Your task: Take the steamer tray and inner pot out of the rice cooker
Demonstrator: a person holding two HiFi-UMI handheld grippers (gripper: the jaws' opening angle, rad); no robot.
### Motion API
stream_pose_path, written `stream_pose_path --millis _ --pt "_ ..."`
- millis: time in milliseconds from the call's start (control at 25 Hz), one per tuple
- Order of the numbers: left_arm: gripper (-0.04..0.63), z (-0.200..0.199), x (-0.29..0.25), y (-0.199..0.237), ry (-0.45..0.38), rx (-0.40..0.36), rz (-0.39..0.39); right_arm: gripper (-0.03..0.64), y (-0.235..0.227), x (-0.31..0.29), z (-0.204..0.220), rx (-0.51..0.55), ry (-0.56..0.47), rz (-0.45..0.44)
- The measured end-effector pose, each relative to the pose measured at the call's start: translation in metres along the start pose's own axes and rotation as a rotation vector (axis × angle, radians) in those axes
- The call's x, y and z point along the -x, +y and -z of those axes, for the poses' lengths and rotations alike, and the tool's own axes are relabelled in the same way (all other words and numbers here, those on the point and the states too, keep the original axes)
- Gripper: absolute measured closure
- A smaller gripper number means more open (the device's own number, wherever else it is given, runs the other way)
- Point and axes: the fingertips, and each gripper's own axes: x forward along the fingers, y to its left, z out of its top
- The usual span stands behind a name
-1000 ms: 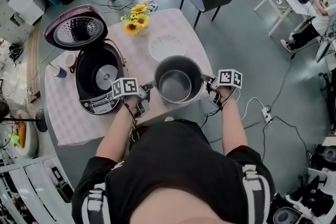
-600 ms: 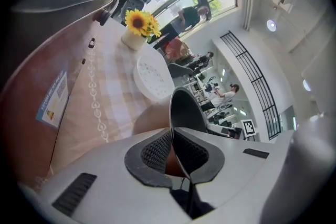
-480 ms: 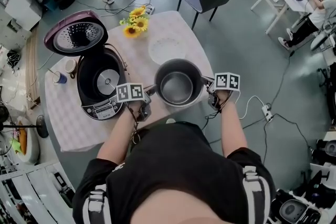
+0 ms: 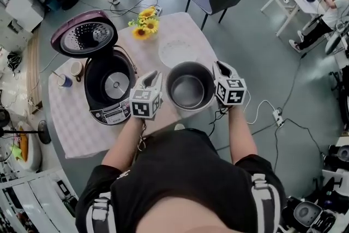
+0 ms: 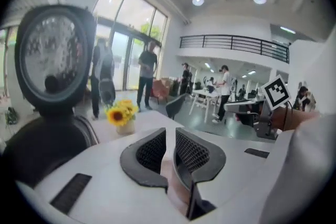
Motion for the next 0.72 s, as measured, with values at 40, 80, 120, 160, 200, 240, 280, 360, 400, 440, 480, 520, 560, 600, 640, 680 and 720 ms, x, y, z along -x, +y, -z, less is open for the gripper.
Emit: stream_pose_path --millis 40,80,120,160,200,240,280,360,400,440,480,520,560,600,640,680,720 --pt "0.56 -0.02 0.01 0.003 -0.072 -0.042 -0.03 0.597 0.007 0.005 -0.019 0.016 -0.069 0.003" --pt "0.56 -0.039 0.021 0.006 -0.14 -0.082 -0.06 0.597 0.015 0.011 -0.039 0.031 -0.139 0.006" --pt "0.56 -0.057 0.033 0.009 -0.201 -0.118 -0.089 0.597 0.024 0.018 -0.057 0.044 -0.207 0.009" --pt "0.56 -0.072 0.046 0.012 -0.252 -0.149 -0.116 0.597 0.033 0.026 -0.074 0.054 -0.271 0.013" --pt "0.56 -0.084 0.057 0.014 -0.295 -0.172 -0.141 0.597 0.042 0.033 -0.089 0.062 -0.329 0.017" --pt "0.56 -0.094 0.069 0.017 -0.331 -0.188 -0.163 0.597 0.051 0.04 -0.102 0.068 -0.379 0.021" --pt "0.56 -0.101 0.08 0.02 -0.36 -0.197 -0.183 0.597 0.06 0.047 -0.113 0.074 -0.421 0.024" --pt "0.561 -0.109 0.101 0.026 -0.402 -0.209 -0.221 0.612 0.08 0.06 -0.128 0.086 -0.485 0.017" --pt "0.565 -0.111 0.109 0.03 -0.414 -0.213 -0.242 0.618 0.09 0.065 -0.134 0.09 -0.514 0.007" --pt "0.576 -0.111 0.117 0.034 -0.421 -0.216 -0.262 0.618 0.1 0.07 -0.138 0.092 -0.541 -0.006" --pt "0.584 -0.11 0.124 0.039 -0.425 -0.215 -0.279 0.618 0.109 0.074 -0.141 0.093 -0.563 -0.016" --pt "0.589 -0.108 0.129 0.043 -0.425 -0.208 -0.289 0.618 0.117 0.077 -0.143 0.095 -0.577 -0.023" --pt "0.591 -0.105 0.133 0.046 -0.422 -0.195 -0.295 0.618 0.124 0.079 -0.144 0.101 -0.584 -0.026" --pt "0.591 -0.103 0.137 0.05 -0.419 -0.18 -0.297 0.618 0.13 0.079 -0.145 0.107 -0.584 -0.03" --pt "0.591 -0.101 0.14 0.054 -0.416 -0.166 -0.299 0.618 0.134 0.079 -0.146 0.104 -0.579 -0.037" --pt "0.591 -0.101 0.143 0.057 -0.415 -0.156 -0.301 0.618 0.138 0.078 -0.146 0.09 -0.57 -0.046" --pt "0.591 -0.1 0.145 0.059 -0.414 -0.152 -0.303 0.618 0.14 0.076 -0.145 0.071 -0.557 -0.051"
